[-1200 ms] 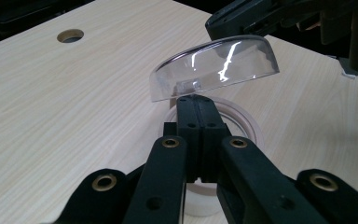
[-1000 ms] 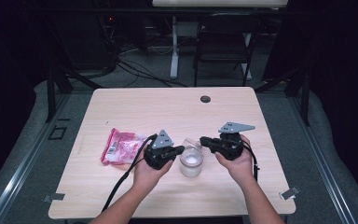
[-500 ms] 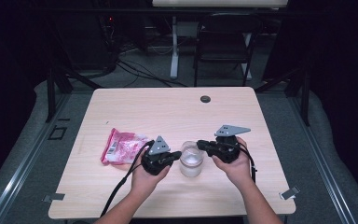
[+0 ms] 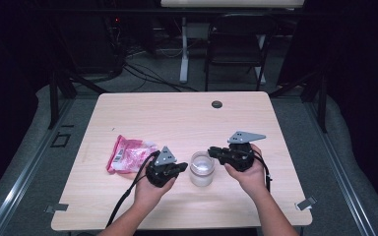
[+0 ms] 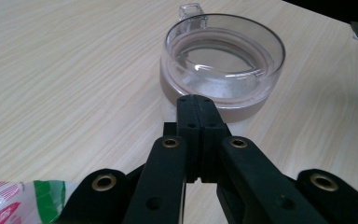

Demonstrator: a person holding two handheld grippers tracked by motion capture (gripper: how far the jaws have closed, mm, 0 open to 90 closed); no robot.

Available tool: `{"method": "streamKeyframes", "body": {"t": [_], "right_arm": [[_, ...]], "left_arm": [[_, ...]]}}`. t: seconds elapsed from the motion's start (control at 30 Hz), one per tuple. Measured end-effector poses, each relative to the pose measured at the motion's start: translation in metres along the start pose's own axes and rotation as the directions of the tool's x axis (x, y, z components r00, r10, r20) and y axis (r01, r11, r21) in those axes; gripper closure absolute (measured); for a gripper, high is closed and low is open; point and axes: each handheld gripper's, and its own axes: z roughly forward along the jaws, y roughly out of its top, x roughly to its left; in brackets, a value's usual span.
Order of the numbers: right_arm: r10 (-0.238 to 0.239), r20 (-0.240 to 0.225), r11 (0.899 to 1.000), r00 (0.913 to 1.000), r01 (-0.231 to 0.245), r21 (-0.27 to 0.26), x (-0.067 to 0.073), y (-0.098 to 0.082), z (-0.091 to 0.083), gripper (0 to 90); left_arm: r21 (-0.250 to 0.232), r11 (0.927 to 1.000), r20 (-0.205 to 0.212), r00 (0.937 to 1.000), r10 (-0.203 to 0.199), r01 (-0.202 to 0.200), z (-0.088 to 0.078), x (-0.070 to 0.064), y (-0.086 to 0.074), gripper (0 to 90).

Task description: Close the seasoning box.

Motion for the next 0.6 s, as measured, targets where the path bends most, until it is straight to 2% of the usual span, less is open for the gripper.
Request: {"method": "streamKeyframes", "body": {"t": [0.23,0.43,0.6], "right_arm": [[0.001,-0.002,1.0,1.0,-0.001,-0.002,-0.001,0.0,0.0,78.7],[0.006,0.001,1.0,1.0,-0.006,-0.013,-0.001,0.0,-0.001,73.5],[0.012,0.004,1.0,0.9999,-0.012,-0.015,-0.002,0.001,-0.002,65.1]], "left_arm": [[-0.002,1.0,-0.024,0.9997,-0.003,0.003,-0.009,0.007,-0.002,86.7],[-0.023,0.9996,-0.083,0.9964,-0.021,0.019,-0.024,0.02,-0.008,73.5],[-0.041,0.9985,-0.142,0.9891,-0.04,0.035,-0.04,0.033,-0.015,62.2]]}}
